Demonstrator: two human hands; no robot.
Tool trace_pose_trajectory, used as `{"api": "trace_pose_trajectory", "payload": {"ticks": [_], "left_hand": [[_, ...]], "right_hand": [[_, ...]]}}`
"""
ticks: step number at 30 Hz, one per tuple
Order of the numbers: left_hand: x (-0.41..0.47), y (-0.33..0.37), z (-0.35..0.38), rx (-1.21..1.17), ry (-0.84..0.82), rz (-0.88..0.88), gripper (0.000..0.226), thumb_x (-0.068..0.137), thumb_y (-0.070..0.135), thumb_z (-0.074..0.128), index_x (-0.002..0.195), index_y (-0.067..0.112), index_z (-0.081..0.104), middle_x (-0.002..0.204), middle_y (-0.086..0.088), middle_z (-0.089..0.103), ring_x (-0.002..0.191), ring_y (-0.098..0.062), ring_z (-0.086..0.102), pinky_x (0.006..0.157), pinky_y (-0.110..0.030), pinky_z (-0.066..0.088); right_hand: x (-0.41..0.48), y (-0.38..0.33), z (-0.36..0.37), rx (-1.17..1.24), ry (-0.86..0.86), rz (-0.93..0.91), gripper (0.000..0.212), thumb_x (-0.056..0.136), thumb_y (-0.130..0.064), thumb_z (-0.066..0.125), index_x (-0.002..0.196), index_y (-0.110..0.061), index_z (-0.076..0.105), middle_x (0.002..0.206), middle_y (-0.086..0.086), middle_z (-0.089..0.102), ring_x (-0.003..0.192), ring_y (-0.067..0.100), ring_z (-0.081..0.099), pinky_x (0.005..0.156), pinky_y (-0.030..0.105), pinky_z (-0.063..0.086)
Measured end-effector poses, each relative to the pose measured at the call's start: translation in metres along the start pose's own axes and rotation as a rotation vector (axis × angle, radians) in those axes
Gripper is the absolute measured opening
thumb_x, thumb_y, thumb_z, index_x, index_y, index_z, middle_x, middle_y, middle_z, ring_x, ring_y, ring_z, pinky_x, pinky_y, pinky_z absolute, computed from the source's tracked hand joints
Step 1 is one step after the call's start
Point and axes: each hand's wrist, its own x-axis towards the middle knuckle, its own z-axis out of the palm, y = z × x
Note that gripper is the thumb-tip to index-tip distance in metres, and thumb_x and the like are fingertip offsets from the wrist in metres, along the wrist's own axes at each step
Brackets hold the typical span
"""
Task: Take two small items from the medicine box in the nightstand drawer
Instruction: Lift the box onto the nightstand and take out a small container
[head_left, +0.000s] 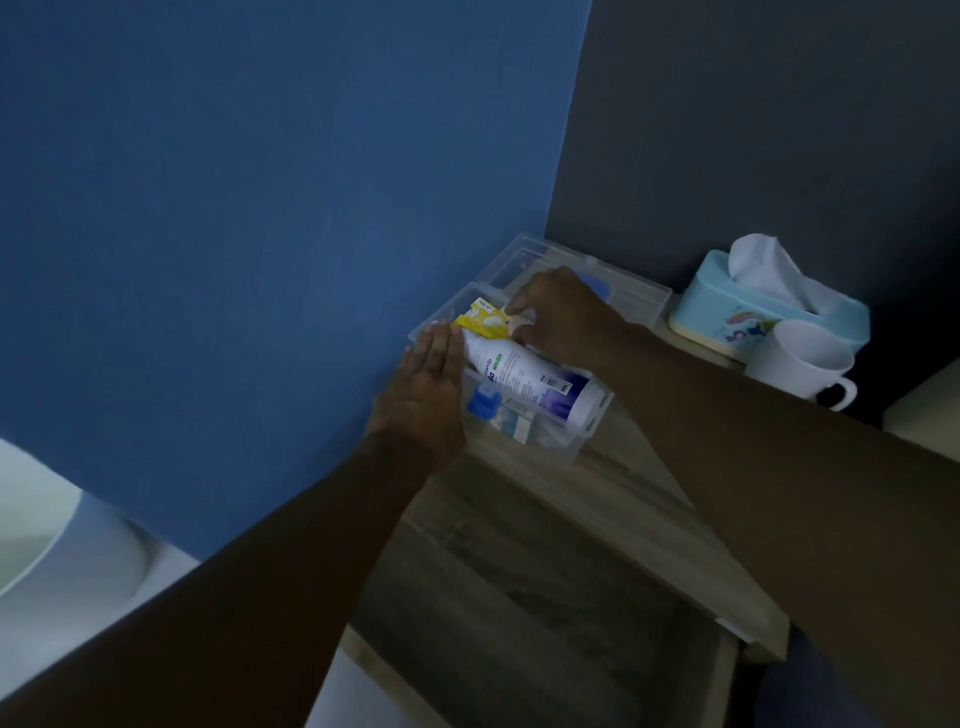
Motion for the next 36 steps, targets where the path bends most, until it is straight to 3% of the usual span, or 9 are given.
{"api": "trace_pose_trajectory", "payload": {"ticks": [4, 12, 17, 22, 25, 29, 31, 34, 36], "left_hand": [[0.001, 0.002, 0.003, -0.057, 0.006, -0.033, 0.098, 0.083, 0.013, 0.057, 0.154, 0.008, -0.010, 0.164, -0.008, -0.010, 0.151, -0.022, -0.009, 0.121, -0.032, 0.003], [0.000, 0.004, -0.002, -0.058, -0.021, -0.041, 0.101, 0.081, 0.011, 0.060, 0.154, 0.009, -0.009, 0.164, -0.007, -0.010, 0.151, -0.021, -0.009, 0.122, -0.033, 0.008], [0.001, 0.006, -0.016, -0.011, -0.097, -0.027, 0.096, 0.083, 0.013, 0.057, 0.154, 0.007, -0.008, 0.164, -0.008, -0.009, 0.151, -0.022, -0.009, 0.123, -0.034, 0.005], [0.002, 0.015, -0.039, -0.020, -0.142, -0.005, 0.070, 0.097, 0.020, 0.043, 0.155, 0.006, 0.006, 0.165, -0.010, 0.002, 0.152, -0.021, -0.002, 0.122, -0.035, -0.003], [-0.010, 0.040, -0.041, -0.364, 0.026, -0.017, 0.058, 0.099, 0.018, 0.043, 0.152, 0.007, 0.024, 0.160, -0.014, 0.025, 0.148, -0.025, 0.023, 0.120, -0.030, 0.016], [-0.026, 0.089, -0.039, -0.957, 0.120, -0.206, 0.042, 0.101, 0.026, 0.044, 0.142, 0.019, 0.048, 0.139, -0.006, 0.055, 0.122, -0.016, 0.055, 0.099, -0.018, 0.039], [-0.030, 0.113, -0.042, -1.212, 0.060, -0.247, 0.036, 0.102, 0.030, 0.044, 0.131, 0.015, 0.059, 0.128, -0.008, 0.065, 0.112, -0.021, 0.064, 0.095, -0.032, 0.050], [-0.039, 0.148, -0.054, -1.491, 0.063, -0.271, 0.035, 0.102, 0.029, 0.045, 0.117, 0.005, 0.065, 0.111, -0.012, 0.071, 0.088, -0.021, 0.070, 0.074, -0.025, 0.056], [-0.046, 0.168, -0.060, -1.555, 0.065, -0.254, 0.032, 0.102, 0.025, 0.044, 0.108, 0.003, 0.066, 0.102, -0.012, 0.070, 0.081, -0.022, 0.067, 0.073, -0.026, 0.055]], "right_hand": [[0.002, 0.006, 0.004, -0.011, 0.003, -0.020, 0.030, 0.085, -0.024, 0.070, 0.112, -0.013, 0.073, 0.120, 0.014, 0.066, 0.106, 0.027, 0.065, 0.094, 0.038, 0.052], [0.006, 0.006, 0.010, 0.103, 0.039, 0.008, 0.035, 0.079, -0.017, 0.077, 0.113, -0.011, 0.073, 0.118, 0.013, 0.068, 0.106, 0.026, 0.065, 0.095, 0.038, 0.052], [-0.010, 0.004, 0.002, 0.384, 0.181, 0.121, 0.041, 0.075, -0.014, 0.081, 0.114, -0.011, 0.072, 0.107, 0.003, 0.073, 0.095, 0.011, 0.066, 0.080, 0.018, 0.049], [-0.049, -0.001, -0.020, 0.521, 0.210, 0.143, 0.035, 0.077, -0.021, 0.080, 0.111, -0.015, 0.075, 0.098, -0.004, 0.075, 0.084, 0.000, 0.068, 0.068, 0.006, 0.049], [-0.078, -0.001, -0.036, 0.547, 0.245, 0.129, 0.035, 0.075, -0.022, 0.081, 0.109, -0.016, 0.076, 0.094, -0.005, 0.076, 0.084, 0.003, 0.070, 0.075, 0.012, 0.051], [-0.117, 0.003, -0.060, 0.694, 0.283, 0.100, 0.032, 0.077, -0.016, 0.081, 0.108, -0.014, 0.076, 0.094, -0.002, 0.077, 0.084, 0.005, 0.072, 0.078, 0.017, 0.055], [-0.136, 0.008, -0.072, 0.705, 0.294, 0.078, 0.032, 0.078, -0.015, 0.082, 0.109, -0.013, 0.076, 0.095, -0.002, 0.077, 0.088, 0.010, 0.073, 0.081, 0.022, 0.057], [-0.163, 0.017, -0.091, 0.676, 0.287, 0.028, 0.034, 0.079, -0.012, 0.080, 0.112, -0.006, 0.073, 0.099, 0.004, 0.076, 0.089, 0.013, 0.073, 0.083, 0.024, 0.058], [-0.178, 0.027, -0.101, 0.661, 0.252, 0.004, 0.035, 0.080, -0.015, 0.080, 0.113, -0.005, 0.072, 0.100, 0.005, 0.076, 0.086, 0.005, 0.071, 0.081, 0.017, 0.056]]}}
